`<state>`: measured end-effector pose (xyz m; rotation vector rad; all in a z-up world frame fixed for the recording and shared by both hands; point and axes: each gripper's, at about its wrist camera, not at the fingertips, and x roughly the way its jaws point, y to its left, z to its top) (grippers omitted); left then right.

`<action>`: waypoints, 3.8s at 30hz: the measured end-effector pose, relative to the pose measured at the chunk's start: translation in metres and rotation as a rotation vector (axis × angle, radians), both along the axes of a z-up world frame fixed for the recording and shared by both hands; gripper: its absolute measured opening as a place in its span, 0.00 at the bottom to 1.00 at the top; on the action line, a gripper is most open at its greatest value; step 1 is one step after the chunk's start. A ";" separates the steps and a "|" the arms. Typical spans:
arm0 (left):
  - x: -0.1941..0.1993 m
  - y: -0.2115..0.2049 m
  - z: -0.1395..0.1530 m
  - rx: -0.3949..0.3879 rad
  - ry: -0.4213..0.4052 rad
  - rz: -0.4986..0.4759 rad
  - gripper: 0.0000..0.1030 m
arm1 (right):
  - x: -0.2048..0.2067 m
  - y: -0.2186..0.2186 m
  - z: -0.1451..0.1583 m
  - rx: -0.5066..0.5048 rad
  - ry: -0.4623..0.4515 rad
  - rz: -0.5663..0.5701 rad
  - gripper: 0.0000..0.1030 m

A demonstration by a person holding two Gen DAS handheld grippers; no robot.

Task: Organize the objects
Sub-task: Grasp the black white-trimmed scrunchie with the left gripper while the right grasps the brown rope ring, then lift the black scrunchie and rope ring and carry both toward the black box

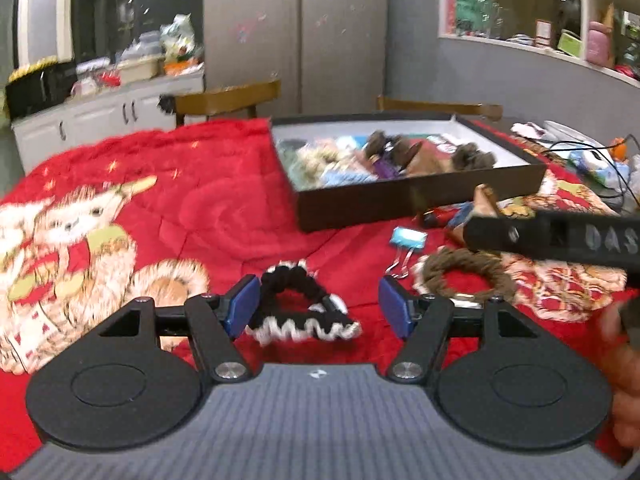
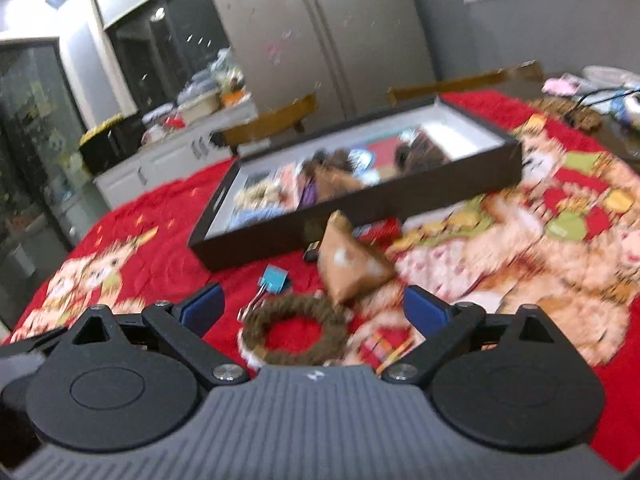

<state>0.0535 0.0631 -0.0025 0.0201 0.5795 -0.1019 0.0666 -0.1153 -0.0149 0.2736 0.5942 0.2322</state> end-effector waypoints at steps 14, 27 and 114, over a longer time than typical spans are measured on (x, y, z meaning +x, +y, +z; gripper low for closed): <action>0.009 0.008 -0.007 0.021 0.066 0.089 0.67 | 0.008 0.010 -0.006 -0.036 0.029 0.089 0.98; 0.005 0.009 -0.007 0.031 0.051 0.125 0.33 | 0.004 0.020 -0.006 -0.127 0.014 0.110 0.80; -0.002 0.011 0.097 -0.082 -0.099 0.166 0.33 | 0.006 -0.054 0.112 0.121 -0.196 0.191 0.22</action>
